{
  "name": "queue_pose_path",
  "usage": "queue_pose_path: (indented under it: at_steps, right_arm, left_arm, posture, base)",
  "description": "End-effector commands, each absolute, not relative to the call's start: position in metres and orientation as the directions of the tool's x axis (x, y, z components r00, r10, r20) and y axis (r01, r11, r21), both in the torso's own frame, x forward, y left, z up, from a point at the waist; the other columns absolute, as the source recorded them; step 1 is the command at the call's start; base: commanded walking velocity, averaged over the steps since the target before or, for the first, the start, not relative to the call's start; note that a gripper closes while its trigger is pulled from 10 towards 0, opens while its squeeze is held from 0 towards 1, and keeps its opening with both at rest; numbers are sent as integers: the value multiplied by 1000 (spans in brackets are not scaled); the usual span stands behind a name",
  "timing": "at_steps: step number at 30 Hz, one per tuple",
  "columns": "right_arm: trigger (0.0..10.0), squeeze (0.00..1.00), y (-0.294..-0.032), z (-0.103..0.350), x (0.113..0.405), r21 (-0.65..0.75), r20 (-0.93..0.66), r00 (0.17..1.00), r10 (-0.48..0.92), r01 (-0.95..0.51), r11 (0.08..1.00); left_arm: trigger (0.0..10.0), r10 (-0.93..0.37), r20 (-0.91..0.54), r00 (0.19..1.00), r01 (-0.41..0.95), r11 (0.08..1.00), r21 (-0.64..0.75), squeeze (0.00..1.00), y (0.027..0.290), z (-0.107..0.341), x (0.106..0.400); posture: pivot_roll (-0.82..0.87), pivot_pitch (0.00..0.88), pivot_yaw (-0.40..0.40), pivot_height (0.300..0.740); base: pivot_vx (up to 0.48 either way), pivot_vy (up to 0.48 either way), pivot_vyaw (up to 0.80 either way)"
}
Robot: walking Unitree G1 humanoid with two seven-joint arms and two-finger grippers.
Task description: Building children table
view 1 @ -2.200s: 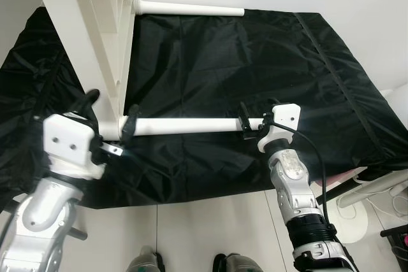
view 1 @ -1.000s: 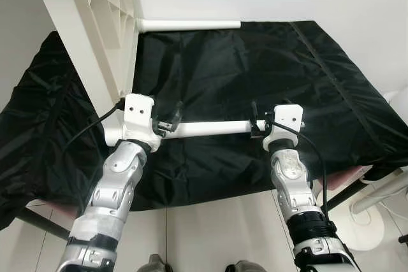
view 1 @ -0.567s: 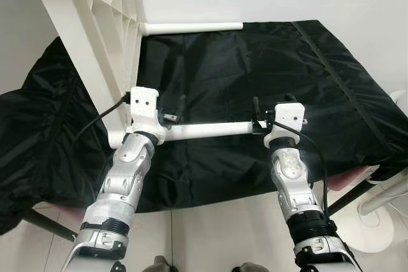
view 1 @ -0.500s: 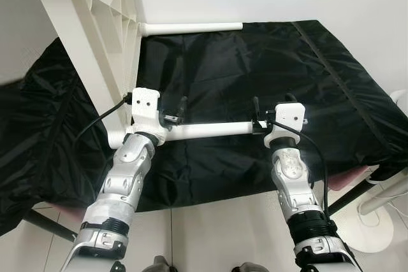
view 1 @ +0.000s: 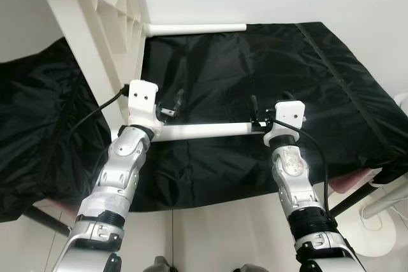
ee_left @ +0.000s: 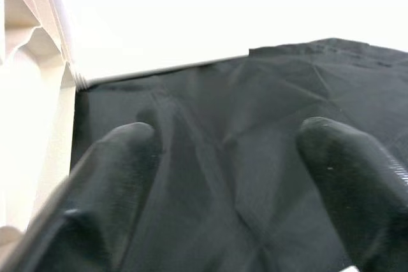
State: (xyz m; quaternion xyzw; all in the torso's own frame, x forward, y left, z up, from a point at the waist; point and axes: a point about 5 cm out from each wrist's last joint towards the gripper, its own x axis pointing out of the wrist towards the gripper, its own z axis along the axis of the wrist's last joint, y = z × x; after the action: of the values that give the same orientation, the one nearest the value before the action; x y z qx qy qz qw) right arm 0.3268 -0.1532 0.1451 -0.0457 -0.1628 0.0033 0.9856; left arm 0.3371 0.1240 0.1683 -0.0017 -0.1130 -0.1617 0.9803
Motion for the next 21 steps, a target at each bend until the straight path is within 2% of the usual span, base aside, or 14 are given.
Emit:
queue_pose_path:
  at_steps: [1,8,9,10,11,12,14,15,17,18,19,20,21]
  right_arm:
    - [10000,1000,-158,147,329,-59,328,944,15,4,998]
    - [10000,1000,-159,151,329,-85,346,938,-1,32,996]
    - [10000,0,-159,152,328,-81,350,937,8,21,996]
    - [10000,1000,-159,154,325,-76,364,931,24,4,997]
    - [10000,1000,-159,154,325,-76,364,931,24,4,997]
    - [10000,0,-160,155,323,-66,371,928,22,2,998]
    - [10000,0,-162,157,321,-60,381,925,13,10,998]
    - [10000,1000,-165,160,317,-80,396,918,-7,42,996]
    - [10000,1000,-167,162,315,-95,406,914,-22,66,993]
    - [10000,200,-169,163,313,-82,413,911,-26,65,994]
    - [10000,200,-169,163,313,-82,413,911,-26,65,994]
    - [10000,0,-172,165,310,-57,427,903,-36,67,996]
    - [10000,0,-174,167,309,-64,430,901,-52,88,994]
  left_arm:
    - [10000,-357,249,900,357,933,48,1000,124,172,334]
    - [10000,-359,262,896,342,933,111,1000,129,178,333]
    - [10000,-344,269,900,325,939,115,0,131,180,334]
    - [10000,-329,274,904,318,944,85,0,136,183,334]
    - [10000,-329,274,904,318,944,85,0,136,183,334]
    - [10000,-314,267,911,307,949,72,1000,139,184,332]
    - [10000,-317,252,914,312,948,62,1000,141,183,329]
    - [10000,-361,221,906,354,933,72,0,139,176,321]
    - [10000,-394,200,897,385,919,82,0,136,171,314]
    - [10000,-433,182,883,426,901,77,0,134,166,306]
    - [10000,-433,182,883,426,901,77,0,134,166,306]
    - [10000,-477,163,863,467,879,100,0,131,161,296]
    - [10000,-490,132,862,475,871,129,0,131,156,291]
  posture:
    - [-47,0,32,740]
    - [-47,0,31,740]
    - [-47,0,31,740]
    - [-45,2,47,740]
    - [-45,2,47,740]
    - [-48,4,52,740]
    - [-52,10,60,740]
    - [-54,14,64,740]
    - [-55,18,65,740]
    - [-55,18,65,740]
    - [-55,18,65,740]
    - [-55,18,65,740]
    - [-53,30,73,740]
  base:
    - [0,0,0]
    - [0,0,0]
    - [0,0,0]
    - [0,0,0]
    - [0,0,0]
    - [0,0,0]
    - [0,0,0]
    - [0,0,0]
    - [0,0,0]
    - [0,0,0]
    - [0,0,0]
    - [0,0,0]
    - [0,0,0]
